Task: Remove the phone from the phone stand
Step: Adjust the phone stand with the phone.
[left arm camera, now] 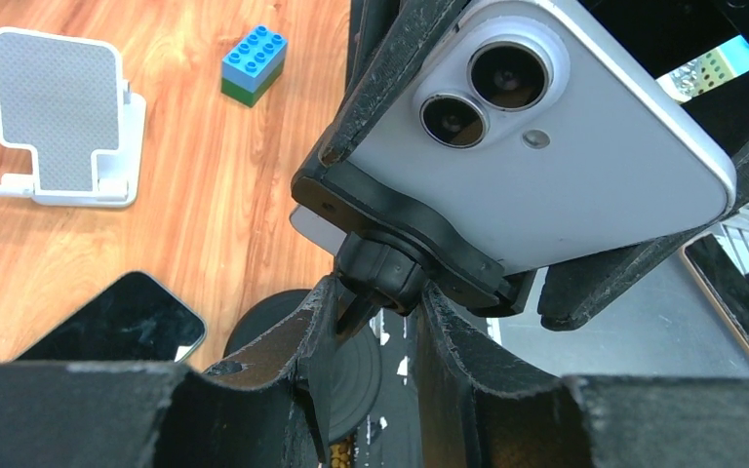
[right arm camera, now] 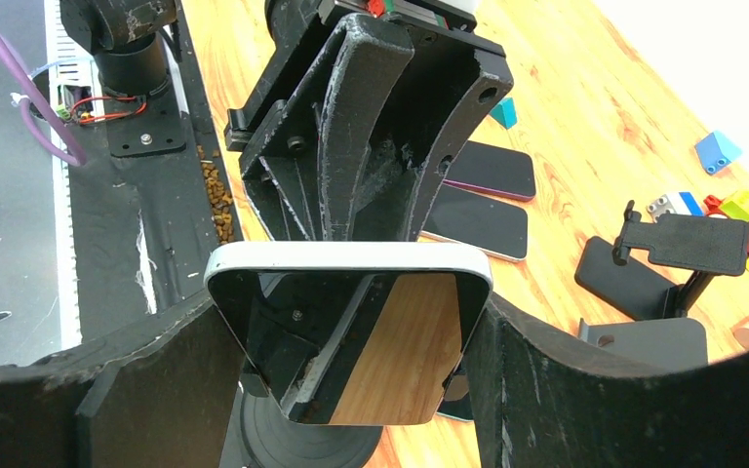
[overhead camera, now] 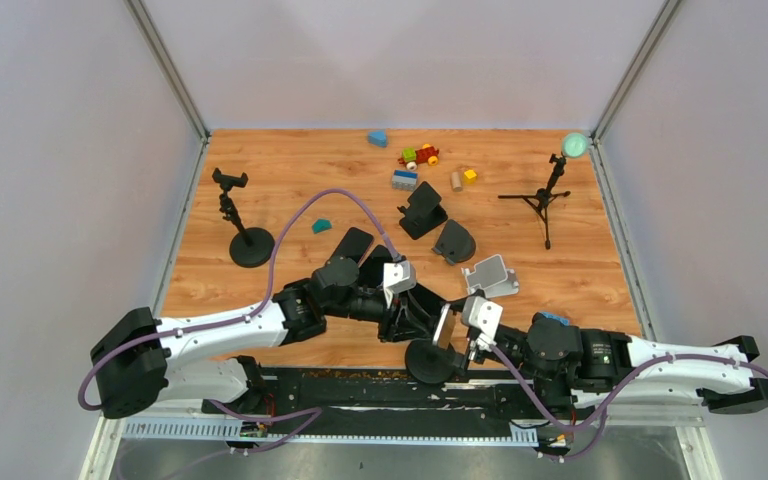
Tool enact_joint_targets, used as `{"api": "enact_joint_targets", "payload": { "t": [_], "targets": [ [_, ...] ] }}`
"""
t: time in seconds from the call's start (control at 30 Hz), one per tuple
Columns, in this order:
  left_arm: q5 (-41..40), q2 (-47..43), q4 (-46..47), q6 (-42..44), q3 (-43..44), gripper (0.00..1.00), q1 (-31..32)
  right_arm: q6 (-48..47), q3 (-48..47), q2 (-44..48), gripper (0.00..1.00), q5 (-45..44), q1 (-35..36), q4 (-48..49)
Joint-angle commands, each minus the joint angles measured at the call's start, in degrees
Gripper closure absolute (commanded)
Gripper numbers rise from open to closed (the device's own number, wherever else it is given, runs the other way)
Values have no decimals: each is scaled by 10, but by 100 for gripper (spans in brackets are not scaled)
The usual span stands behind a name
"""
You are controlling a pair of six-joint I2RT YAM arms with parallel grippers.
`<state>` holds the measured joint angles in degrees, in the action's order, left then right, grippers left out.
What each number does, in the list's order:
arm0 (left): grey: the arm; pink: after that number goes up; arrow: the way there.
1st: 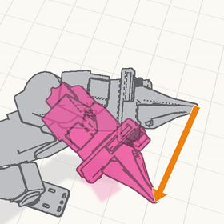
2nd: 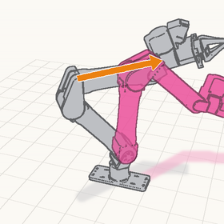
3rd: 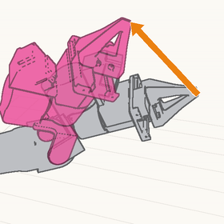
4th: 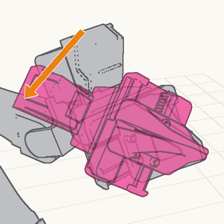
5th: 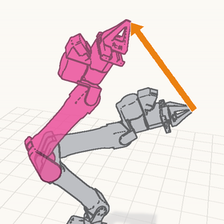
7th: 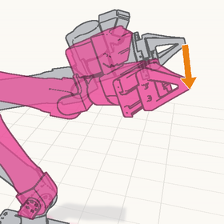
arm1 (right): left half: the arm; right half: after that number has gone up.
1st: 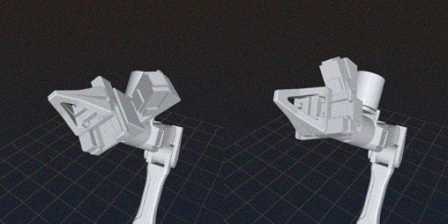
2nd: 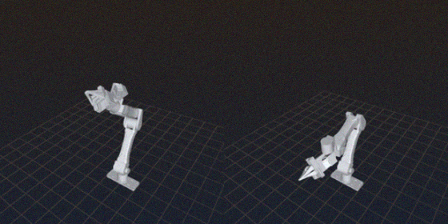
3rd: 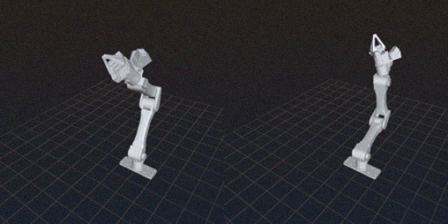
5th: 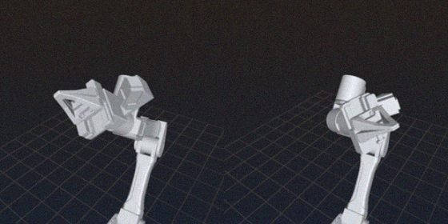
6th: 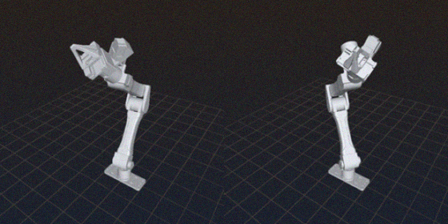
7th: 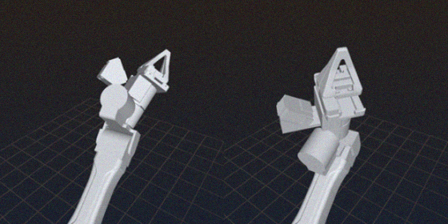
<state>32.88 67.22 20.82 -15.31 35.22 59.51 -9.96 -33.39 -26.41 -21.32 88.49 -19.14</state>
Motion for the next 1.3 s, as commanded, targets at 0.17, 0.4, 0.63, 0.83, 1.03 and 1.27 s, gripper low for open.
{"api": "enact_joint_targets", "payload": {
  "t": [0.17,0.4,0.63,0.83,1.03,1.27],
  "targets": [
    [-27,26,36,6,12,93,-52,-1,9,9,100,145,19,68],
    [20,26,60,10,10,32,-48,6,24,45,100,159,-9,82],
    [33,43,62,17,17,0,-33,6,29,40,100,165,-10,92],
    [35,53,64,22,32,0,-4,8,34,40,100,164,-12,94],
    [32,42,49,47,45,1,28,11,37,46,100,171,-14,94],
    [32,45,27,61,63,27,34,16,39,44,100,172,-17,94]
  ]
}}
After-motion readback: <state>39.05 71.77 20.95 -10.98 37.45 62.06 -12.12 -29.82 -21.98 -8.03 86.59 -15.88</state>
